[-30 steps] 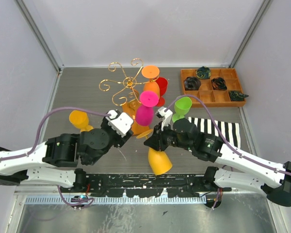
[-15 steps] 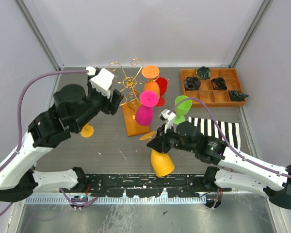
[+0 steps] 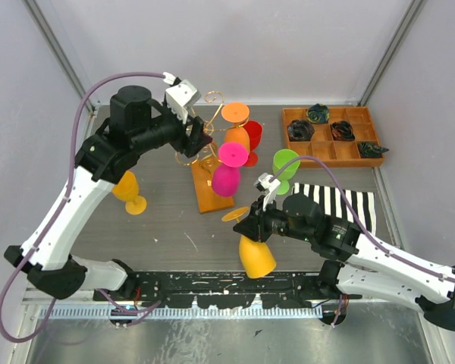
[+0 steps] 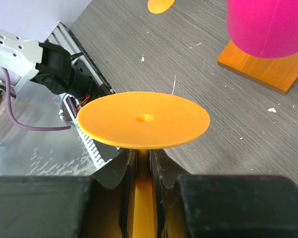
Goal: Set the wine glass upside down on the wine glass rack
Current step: Turn the wine glass upside down at the wine rack.
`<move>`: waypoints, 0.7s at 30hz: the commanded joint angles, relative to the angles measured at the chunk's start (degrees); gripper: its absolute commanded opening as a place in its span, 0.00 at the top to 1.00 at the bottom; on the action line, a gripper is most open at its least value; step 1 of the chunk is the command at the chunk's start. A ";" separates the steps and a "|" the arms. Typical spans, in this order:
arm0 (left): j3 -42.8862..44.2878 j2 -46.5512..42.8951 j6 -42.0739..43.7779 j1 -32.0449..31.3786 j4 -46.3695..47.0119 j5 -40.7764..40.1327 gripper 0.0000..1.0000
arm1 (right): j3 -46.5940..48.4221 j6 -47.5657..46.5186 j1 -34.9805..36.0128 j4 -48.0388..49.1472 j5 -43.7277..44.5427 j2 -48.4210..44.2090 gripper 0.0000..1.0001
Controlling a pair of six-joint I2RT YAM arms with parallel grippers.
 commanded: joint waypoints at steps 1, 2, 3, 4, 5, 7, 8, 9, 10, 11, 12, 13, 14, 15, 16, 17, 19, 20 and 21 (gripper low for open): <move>1.26 3.18 -2.37 4.87 3.14 11.59 0.27 | -0.70 0.33 0.08 2.84 0.11 -2.35 0.99; 1.06 3.64 -2.98 5.48 3.44 12.61 0.27 | -1.25 0.25 0.03 3.83 0.47 -3.19 0.99; 0.73 3.59 -3.30 5.71 3.70 12.69 0.27 | -1.74 0.31 0.04 4.83 1.10 -3.83 0.99; 0.03 3.28 -3.56 5.72 4.46 12.01 0.27 | -2.12 0.21 0.00 5.98 1.81 -4.44 0.99; -0.87 2.69 -3.83 5.75 5.52 11.10 0.27 | -2.40 -0.17 0.04 6.97 2.32 -4.92 0.99; -2.19 1.95 -4.09 5.83 8.03 8.95 0.26 | -2.57 -1.81 0.02 9.38 3.59 -5.82 0.99; -2.29 1.91 -4.17 6.00 8.46 8.21 0.26 | -2.70 -3.10 0.04 10.79 3.63 -6.27 0.99; -2.11 2.07 -4.37 6.25 8.81 7.80 0.26 | -2.97 -4.63 0.08 12.21 3.56 -6.75 0.99; -2.05 2.29 -4.63 6.44 9.33 7.69 0.26 | -3.13 -5.80 0.02 13.33 4.40 -7.15 1.00; -2.08 2.58 -4.89 6.63 9.74 7.69 0.26 | -3.18 -6.76 0.00 14.32 4.64 -7.50 0.99; -2.12 2.90 -5.03 6.70 10.04 7.55 0.26 | -3.43 -7.71 0.03 15.60 4.41 -7.80 0.99; -2.13 3.28 -5.06 6.79 10.11 7.38 0.27 | -3.76 -8.76 0.08 16.97 3.73 -8.06 0.99; -2.20 3.73 -4.88 6.78 9.95 7.21 0.28 | -4.35 -9.60 0.02 18.80 2.98 -8.28 1.00; -2.36 4.15 -4.54 6.78 9.78 6.79 0.28 | -5.33 -10.42 0.07 20.94 2.10 -8.57 0.99; -2.76 4.41 -4.32 6.86 9.70 6.18 0.28 | -6.59 -11.42 0.08 23.11 1.29 -8.81 0.99; -3.17 4.55 -4.20 6.98 9.91 5.34 0.28 | -7.93 -12.34 0.01 25.67 0.67 -9.11 0.99; -4.33 4.61 -4.44 7.20 10.67 4.19 0.28 | -10.72 -14.93 0.07 30.14 0.06 -9.44 0.99; -4.77 4.58 -4.78 7.44 10.99 3.73 0.29 | -11.82 -16.37 0.09 32.38 -0.26 -9.46 0.99; -5.11 4.57 -5.13 7.64 11.42 3.30 0.28 | -13.19 -18.05 0.08 34.39 -0.66 -9.30 0.99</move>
